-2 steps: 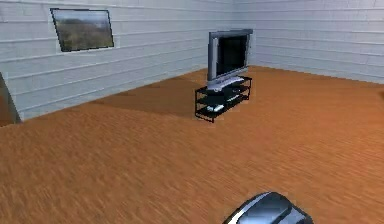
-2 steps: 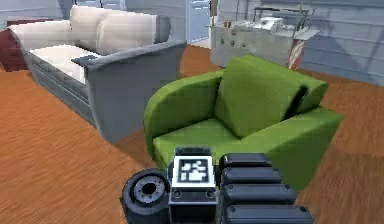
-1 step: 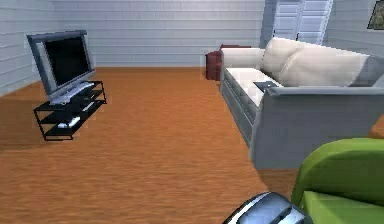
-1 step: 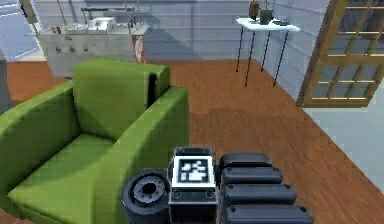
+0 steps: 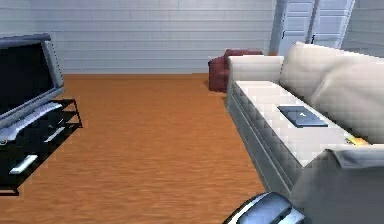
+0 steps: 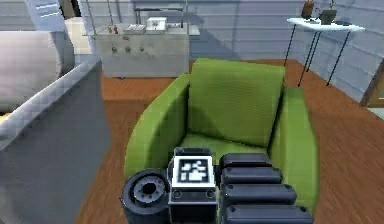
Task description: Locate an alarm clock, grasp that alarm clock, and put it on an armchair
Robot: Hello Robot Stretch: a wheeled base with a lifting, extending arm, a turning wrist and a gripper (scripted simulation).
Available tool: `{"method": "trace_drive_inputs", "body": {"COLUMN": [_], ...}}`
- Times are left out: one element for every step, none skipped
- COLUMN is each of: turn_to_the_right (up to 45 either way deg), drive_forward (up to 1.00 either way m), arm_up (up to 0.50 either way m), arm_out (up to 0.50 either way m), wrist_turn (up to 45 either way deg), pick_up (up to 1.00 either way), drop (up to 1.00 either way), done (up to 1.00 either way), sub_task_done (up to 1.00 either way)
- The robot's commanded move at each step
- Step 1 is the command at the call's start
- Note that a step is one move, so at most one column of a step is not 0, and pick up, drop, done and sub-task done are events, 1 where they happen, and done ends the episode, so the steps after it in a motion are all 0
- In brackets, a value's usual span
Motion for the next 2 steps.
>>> {"method": "trace_drive_inputs", "body": {"turn_to_the_right": [-45.0,-45.0], "drive_forward": [0.00,0.00], "arm_up": [0.00,0.00], "arm_out": [0.00,0.00], "wrist_turn": [0.0,0.0], "pick_up": [0.00,0.00], "drop": [0.00,0.00], "done": [0.00,0.00], "sub_task_done": [0.00,0.00]}}
